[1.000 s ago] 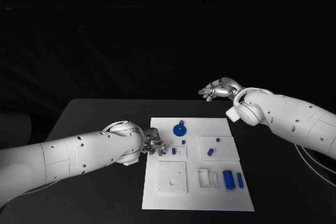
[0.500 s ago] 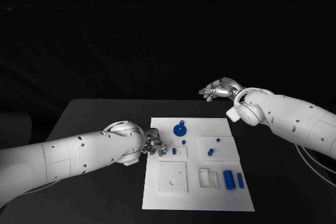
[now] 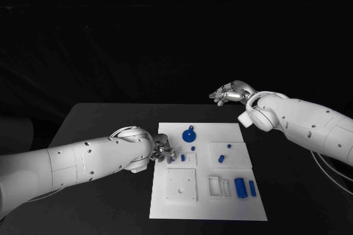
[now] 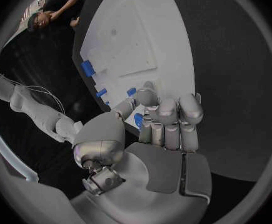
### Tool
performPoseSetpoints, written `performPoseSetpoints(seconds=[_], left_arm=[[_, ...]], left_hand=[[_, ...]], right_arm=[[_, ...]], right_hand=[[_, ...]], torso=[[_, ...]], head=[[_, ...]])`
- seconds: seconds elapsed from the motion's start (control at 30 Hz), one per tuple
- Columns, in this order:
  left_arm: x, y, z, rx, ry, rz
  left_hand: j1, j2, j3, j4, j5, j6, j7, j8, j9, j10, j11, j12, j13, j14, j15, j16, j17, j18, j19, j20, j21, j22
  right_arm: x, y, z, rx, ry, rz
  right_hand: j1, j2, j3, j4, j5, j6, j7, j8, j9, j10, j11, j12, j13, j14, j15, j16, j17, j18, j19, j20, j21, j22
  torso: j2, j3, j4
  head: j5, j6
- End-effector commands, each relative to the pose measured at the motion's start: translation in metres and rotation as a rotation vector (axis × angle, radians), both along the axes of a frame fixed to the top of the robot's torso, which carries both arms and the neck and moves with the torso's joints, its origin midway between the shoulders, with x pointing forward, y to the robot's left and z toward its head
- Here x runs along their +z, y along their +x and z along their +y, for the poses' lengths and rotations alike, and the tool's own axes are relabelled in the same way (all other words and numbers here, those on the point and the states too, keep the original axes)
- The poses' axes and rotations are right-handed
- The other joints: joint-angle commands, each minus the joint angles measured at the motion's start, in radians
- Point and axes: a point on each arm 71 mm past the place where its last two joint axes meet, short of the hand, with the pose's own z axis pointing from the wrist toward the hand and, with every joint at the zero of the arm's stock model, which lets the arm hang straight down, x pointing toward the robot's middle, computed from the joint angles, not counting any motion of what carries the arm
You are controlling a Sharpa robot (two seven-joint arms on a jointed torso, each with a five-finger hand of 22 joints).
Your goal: Assemble the parts on the task board
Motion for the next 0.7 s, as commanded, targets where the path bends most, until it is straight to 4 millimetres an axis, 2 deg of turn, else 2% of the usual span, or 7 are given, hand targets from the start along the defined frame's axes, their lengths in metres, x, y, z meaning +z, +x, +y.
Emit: performPoseSetpoints(seconds=[0.03,0.7], left_arm=[[-0.0036,-0.0027,-0.0033,-0.021,0.004,0.017],[-0.0084,-0.0018,-0.0074,-0.053,0.064,0.036]], left_hand=[[0.012,0.004,0.026,-0.018,0.219,0.011,-0.002,0.003,-0.002,0.001,-0.007,0.005,0.001,0.016,-0.022,0.004,0.001,0.137,-0.004,-0.013,0.004,0.016],[0.011,0.008,0.026,-0.017,0.209,0.007,-0.001,0.001,-0.003,0.0,-0.006,0.006,0.002,0.015,-0.023,0.003,0.002,0.137,-0.005,-0.013,0.005,0.014]], right_arm=[[-0.0001,-0.0004,0.0017,0.013,-0.005,-0.001],[-0.0002,-0.0005,0.0036,0.017,-0.005,0.0]], right_hand=[[0.001,0.008,-0.002,0.001,0.003,-0.003,0.005,0.007,-0.001,-0.005,0.001,0.004,-0.001,-0.008,-0.002,0.006,-0.001,0.019,0.001,0.007,-0.006,0.001],[0.0,0.008,-0.002,0.001,0.003,-0.003,0.005,0.007,-0.002,-0.005,0.001,0.005,-0.002,-0.008,-0.002,0.006,-0.001,0.019,0.001,0.007,-0.006,0.002]], torso=[[0.0,0.0008,0.0],[0.0,0.0,0.0]], head=[[-0.001,0.001],[-0.002,-0.001]])
